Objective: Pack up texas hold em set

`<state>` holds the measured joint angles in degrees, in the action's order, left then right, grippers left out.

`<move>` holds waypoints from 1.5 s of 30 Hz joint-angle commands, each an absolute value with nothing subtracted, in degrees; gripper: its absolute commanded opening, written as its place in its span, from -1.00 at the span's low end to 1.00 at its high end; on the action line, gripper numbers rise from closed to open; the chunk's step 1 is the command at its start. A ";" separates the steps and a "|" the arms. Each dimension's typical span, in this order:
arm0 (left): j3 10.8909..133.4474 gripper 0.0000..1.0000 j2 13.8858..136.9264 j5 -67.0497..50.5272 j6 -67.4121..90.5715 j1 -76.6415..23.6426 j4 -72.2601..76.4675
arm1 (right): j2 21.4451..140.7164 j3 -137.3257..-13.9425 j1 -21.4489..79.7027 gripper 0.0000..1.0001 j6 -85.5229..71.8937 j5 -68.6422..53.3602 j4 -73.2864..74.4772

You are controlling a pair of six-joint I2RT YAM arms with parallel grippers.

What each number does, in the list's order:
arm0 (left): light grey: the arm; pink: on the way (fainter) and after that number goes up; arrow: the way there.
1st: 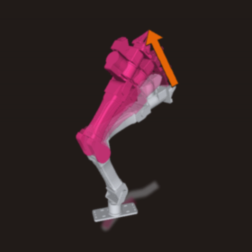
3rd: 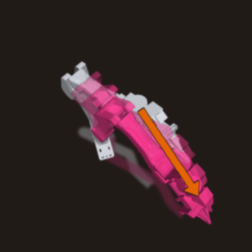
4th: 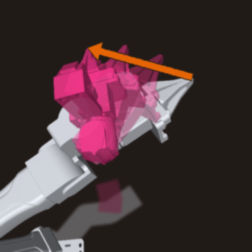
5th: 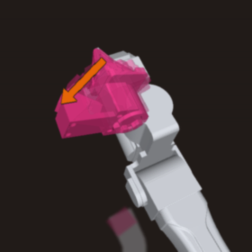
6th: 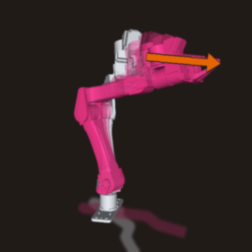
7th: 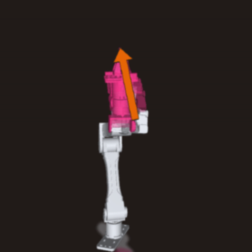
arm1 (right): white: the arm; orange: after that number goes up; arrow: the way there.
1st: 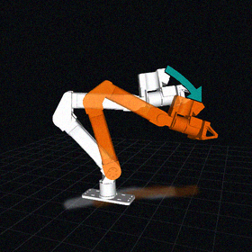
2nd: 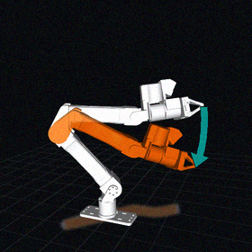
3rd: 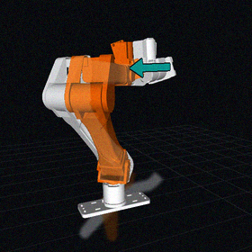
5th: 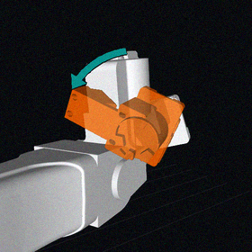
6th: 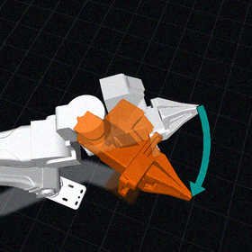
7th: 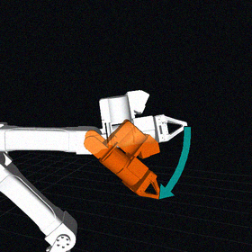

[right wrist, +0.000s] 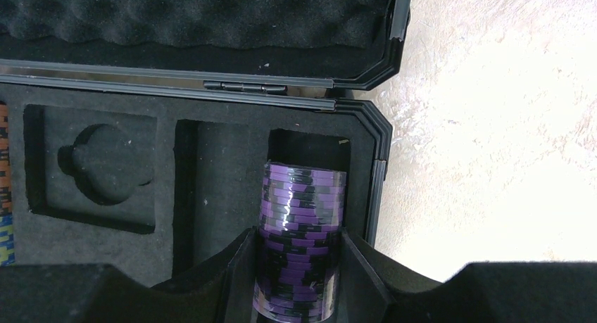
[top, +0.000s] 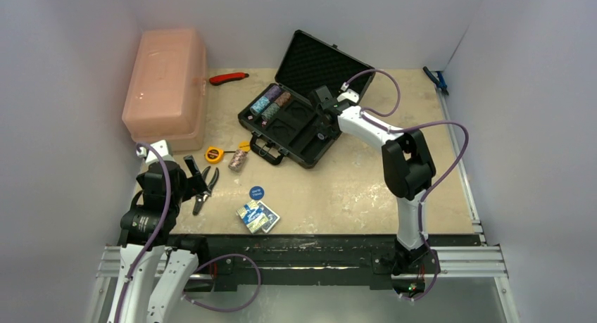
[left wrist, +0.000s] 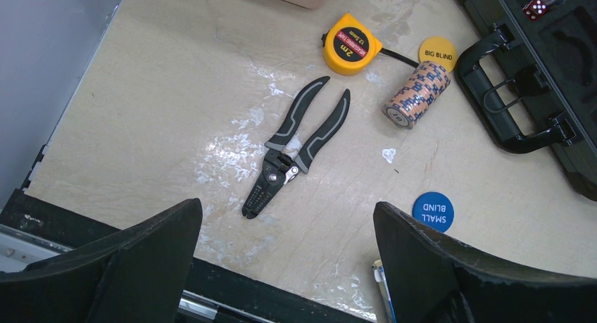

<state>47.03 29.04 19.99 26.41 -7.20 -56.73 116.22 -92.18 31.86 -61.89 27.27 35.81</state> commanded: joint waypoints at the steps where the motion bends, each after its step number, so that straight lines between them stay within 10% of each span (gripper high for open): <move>1: 48.43 0.84 29.51 21.09 26.59 -7.12 -56.54 | 116.47 -93.30 31.58 -1.00 -62.18 29.70 32.70; 13: 48.49 0.84 29.70 20.98 26.48 -7.12 -56.48 | 117.47 -92.31 31.32 -0.92 -60.64 32.40 31.05; 26: 48.48 0.84 29.70 21.01 26.54 -7.12 -56.52 | 115.16 -91.64 31.33 0.84 -57.89 33.47 29.35; 39: 48.46 0.84 29.71 20.99 26.54 -7.12 -56.47 | 110.51 -89.50 33.18 0.77 -43.65 26.79 25.76; 45: 48.43 0.84 29.45 21.09 26.54 -7.12 -56.54 | 107.32 -86.32 35.09 0.40 -40.24 23.63 24.88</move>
<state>47.03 29.41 20.01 26.39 -7.20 -56.75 111.77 -88.07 33.54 -44.38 25.98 27.00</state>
